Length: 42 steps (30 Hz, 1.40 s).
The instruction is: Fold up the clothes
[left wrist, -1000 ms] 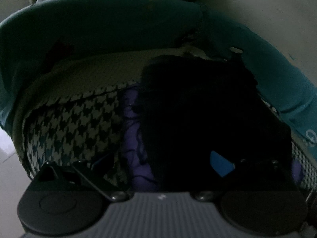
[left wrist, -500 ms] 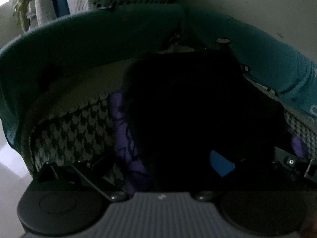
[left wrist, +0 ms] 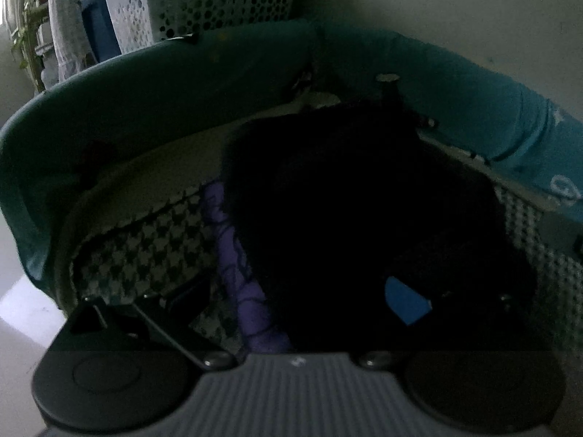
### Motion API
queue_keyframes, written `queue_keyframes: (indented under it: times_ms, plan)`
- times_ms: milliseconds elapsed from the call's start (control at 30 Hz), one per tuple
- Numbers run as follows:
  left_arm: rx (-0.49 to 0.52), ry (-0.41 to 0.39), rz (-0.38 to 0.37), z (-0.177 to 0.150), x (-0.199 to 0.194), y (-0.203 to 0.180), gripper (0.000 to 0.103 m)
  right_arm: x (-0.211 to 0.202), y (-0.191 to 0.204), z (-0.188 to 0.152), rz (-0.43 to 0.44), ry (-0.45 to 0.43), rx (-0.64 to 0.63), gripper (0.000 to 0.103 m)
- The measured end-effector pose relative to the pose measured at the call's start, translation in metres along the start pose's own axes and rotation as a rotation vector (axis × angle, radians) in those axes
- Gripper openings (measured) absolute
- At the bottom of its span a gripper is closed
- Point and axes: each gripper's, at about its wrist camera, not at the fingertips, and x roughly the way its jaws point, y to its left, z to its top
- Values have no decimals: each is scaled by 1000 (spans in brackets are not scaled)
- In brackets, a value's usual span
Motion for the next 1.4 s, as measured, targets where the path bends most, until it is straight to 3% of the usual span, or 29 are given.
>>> queue_keyframes:
  times_ms: [333,533,800,933,1100,1300,1400]
  plan:
    - [-3,33,52,-16,-8,11,103,3,44,-19,73,9,-217,57]
    - [53,37,72,-26,-11,3,103,33,35,-45,26,145,-245,56]
    - [140,16,21,-46,-23,-10,103,25,24,-57,-48,214,-195,56]
    - [184,4,-44,-54,-31,-15,103,9,24,-59,-75,224,-120,57]
    - [224,-6,-70,-48,-37,-31,103,-13,23,-64,-168,256,-25,62]
    - [385,-48,-117,-50,-41,-43,103,-41,26,-65,-289,252,62,70]
    - [481,-29,-109,-49,-40,-44,103,-49,38,-67,-326,235,67,76]
